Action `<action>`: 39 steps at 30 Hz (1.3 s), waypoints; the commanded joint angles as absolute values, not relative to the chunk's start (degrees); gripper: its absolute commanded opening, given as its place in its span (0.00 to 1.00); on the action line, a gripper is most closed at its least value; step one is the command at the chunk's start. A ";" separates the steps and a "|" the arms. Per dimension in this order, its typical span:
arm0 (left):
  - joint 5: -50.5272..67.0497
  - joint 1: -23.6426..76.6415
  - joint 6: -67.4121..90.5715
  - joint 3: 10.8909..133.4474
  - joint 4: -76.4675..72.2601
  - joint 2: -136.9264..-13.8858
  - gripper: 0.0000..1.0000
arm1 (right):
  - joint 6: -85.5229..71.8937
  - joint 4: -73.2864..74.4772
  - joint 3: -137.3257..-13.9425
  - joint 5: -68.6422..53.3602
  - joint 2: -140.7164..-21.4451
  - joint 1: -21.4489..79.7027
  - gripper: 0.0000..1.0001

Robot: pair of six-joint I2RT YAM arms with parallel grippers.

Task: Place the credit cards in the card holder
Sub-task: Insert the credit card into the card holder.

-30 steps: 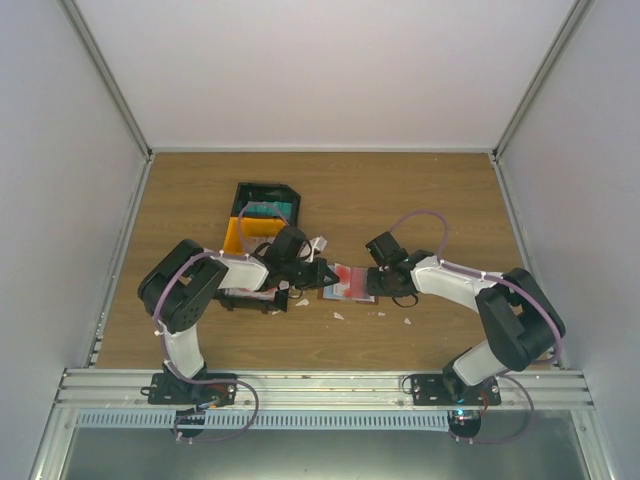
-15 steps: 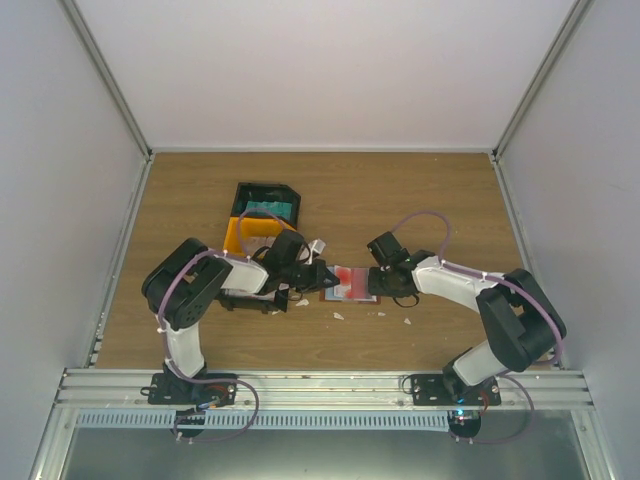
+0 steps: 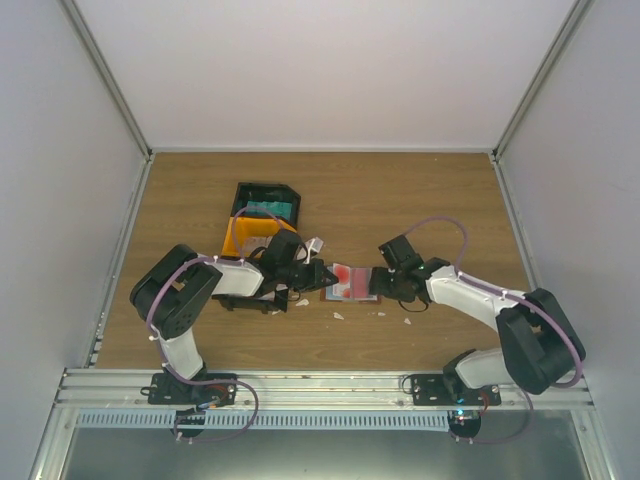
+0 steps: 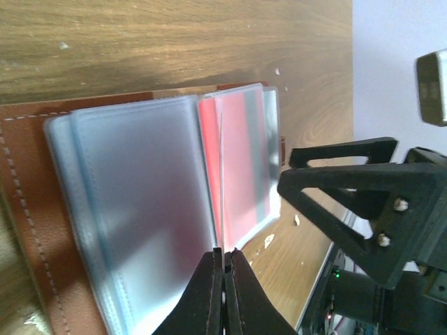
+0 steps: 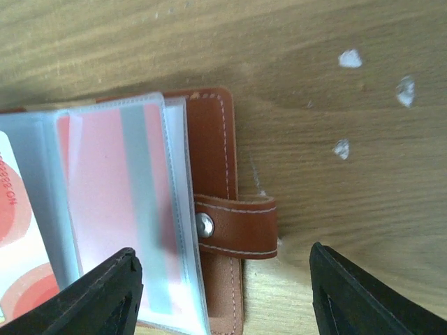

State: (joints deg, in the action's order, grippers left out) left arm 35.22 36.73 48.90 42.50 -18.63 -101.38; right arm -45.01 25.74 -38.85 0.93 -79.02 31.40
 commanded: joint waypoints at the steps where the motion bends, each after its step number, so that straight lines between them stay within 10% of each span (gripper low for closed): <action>1: 38.41 37.09 48.68 42.07 -22.89 -101.37 0.00 | -45.28 22.60 -36.35 -3.99 -79.09 30.59 0.67; 15: 39.20 37.09 51.80 41.53 -31.19 -106.65 0.00 | -43.59 26.98 -36.88 -3.49 -82.45 30.59 0.42; 39: 37.93 38.35 53.65 41.83 -36.70 -112.27 0.00 | -44.03 25.73 -36.94 -6.75 -83.10 30.67 0.34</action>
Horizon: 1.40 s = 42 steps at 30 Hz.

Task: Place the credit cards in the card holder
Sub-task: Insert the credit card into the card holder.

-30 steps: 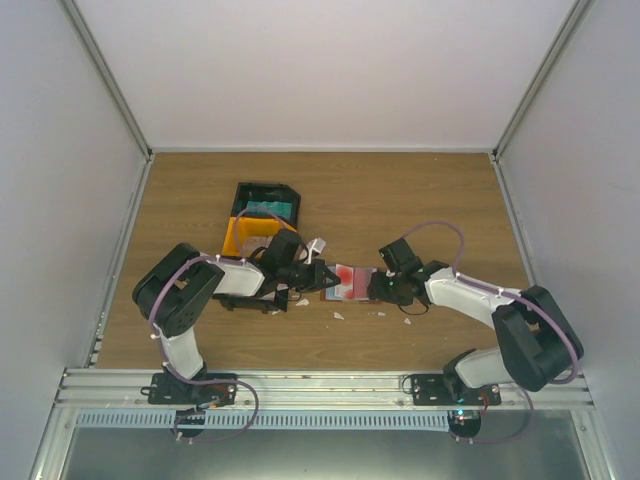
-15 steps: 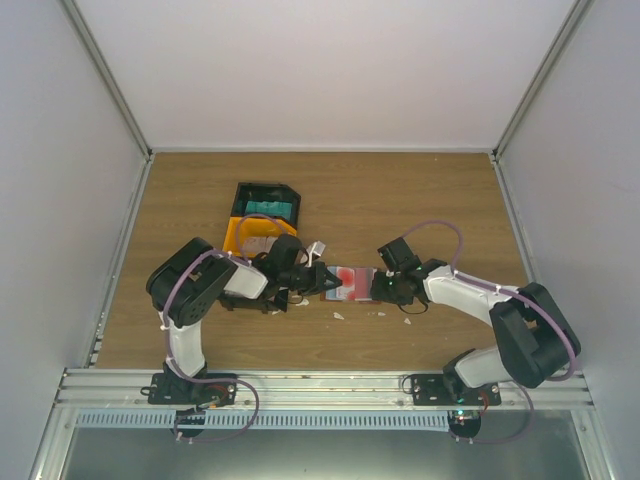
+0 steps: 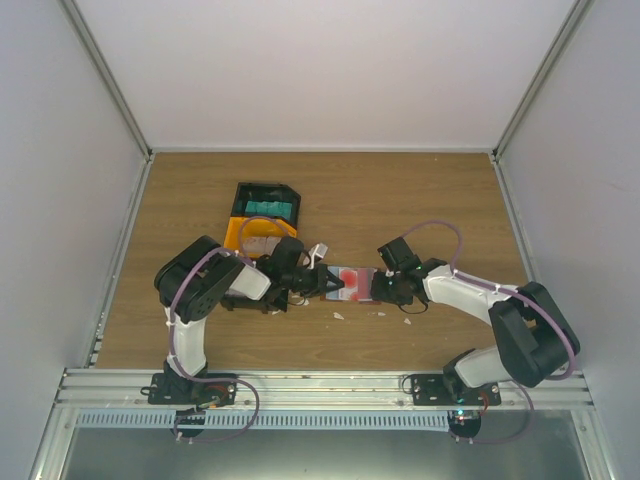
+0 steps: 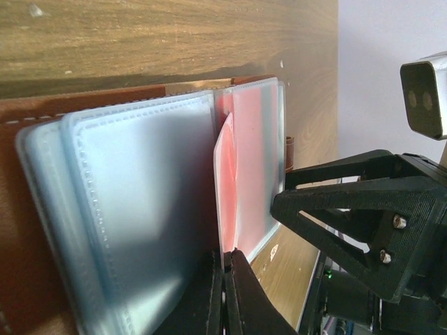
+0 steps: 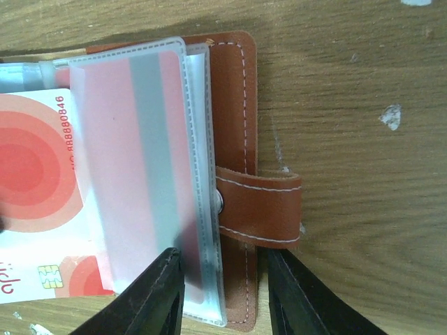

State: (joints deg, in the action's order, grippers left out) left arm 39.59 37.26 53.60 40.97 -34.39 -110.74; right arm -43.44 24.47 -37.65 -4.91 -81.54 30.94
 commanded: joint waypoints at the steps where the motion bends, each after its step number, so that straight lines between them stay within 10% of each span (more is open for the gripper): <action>1: 37.63 38.49 53.88 42.06 -36.72 -112.39 0.00 | -44.04 25.51 -36.85 -6.95 -83.08 30.66 0.34; 42: 24.71 43.51 59.89 43.62 -29.91 -110.03 0.00 | -45.17 23.17 -34.56 -7.08 -81.12 30.68 0.31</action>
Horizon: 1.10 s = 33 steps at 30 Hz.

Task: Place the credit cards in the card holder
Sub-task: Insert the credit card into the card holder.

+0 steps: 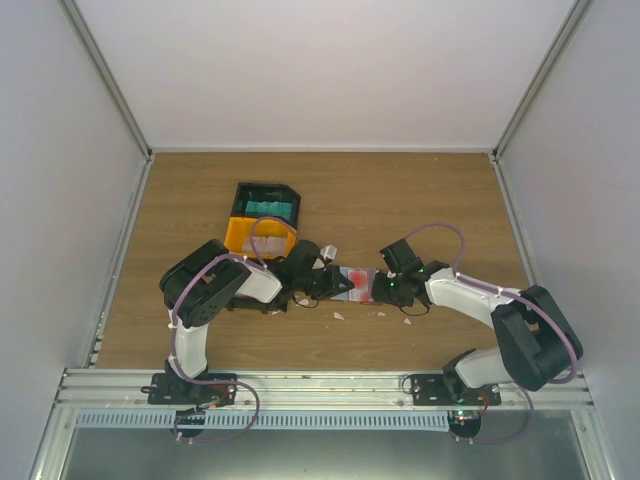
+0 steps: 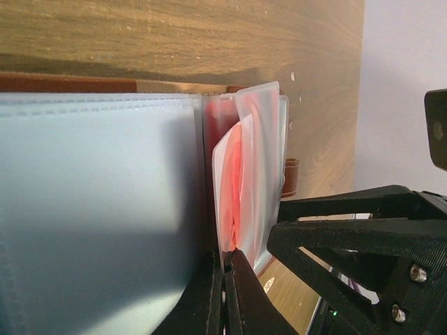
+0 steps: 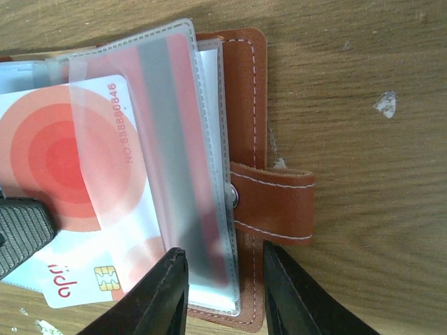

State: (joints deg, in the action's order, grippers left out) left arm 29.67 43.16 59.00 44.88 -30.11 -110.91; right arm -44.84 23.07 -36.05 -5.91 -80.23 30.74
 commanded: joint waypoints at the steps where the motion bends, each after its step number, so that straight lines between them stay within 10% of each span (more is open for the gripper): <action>1: 24.45 43.44 60.00 43.26 -30.19 -109.84 0.00 | -45.25 23.09 -34.50 -7.03 -81.12 30.67 0.30; 33: 30.49 43.81 64.03 45.51 -33.24 -112.90 0.00 | -45.52 21.90 -33.88 -8.48 -81.85 30.67 0.07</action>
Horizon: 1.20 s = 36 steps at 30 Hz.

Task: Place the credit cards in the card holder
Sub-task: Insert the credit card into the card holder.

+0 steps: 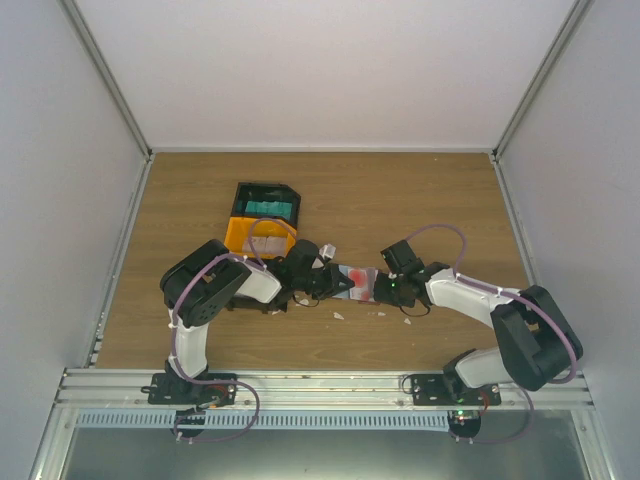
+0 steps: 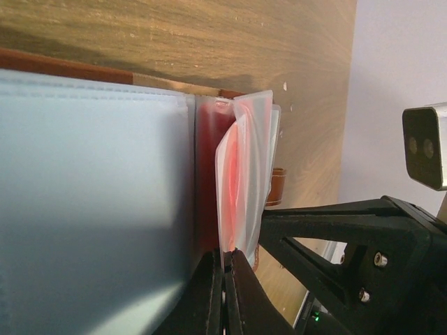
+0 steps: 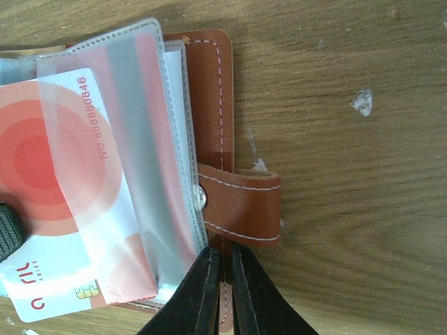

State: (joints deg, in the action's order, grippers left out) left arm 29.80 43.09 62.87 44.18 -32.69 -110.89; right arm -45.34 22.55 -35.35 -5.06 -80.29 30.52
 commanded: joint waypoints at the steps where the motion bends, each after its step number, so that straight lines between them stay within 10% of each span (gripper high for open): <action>1: 30.46 43.85 64.30 45.59 -33.26 -112.89 0.00 | -45.50 21.95 -33.92 -8.51 -81.83 30.67 0.07; 36: 22.19 45.01 54.87 41.76 -23.64 -106.68 0.21 | -44.37 21.47 -34.19 -8.77 -80.36 30.70 0.10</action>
State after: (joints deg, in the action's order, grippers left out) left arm 25.21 44.60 56.95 44.16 -25.47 -108.18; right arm -45.06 22.02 -34.46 -8.08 -79.31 30.55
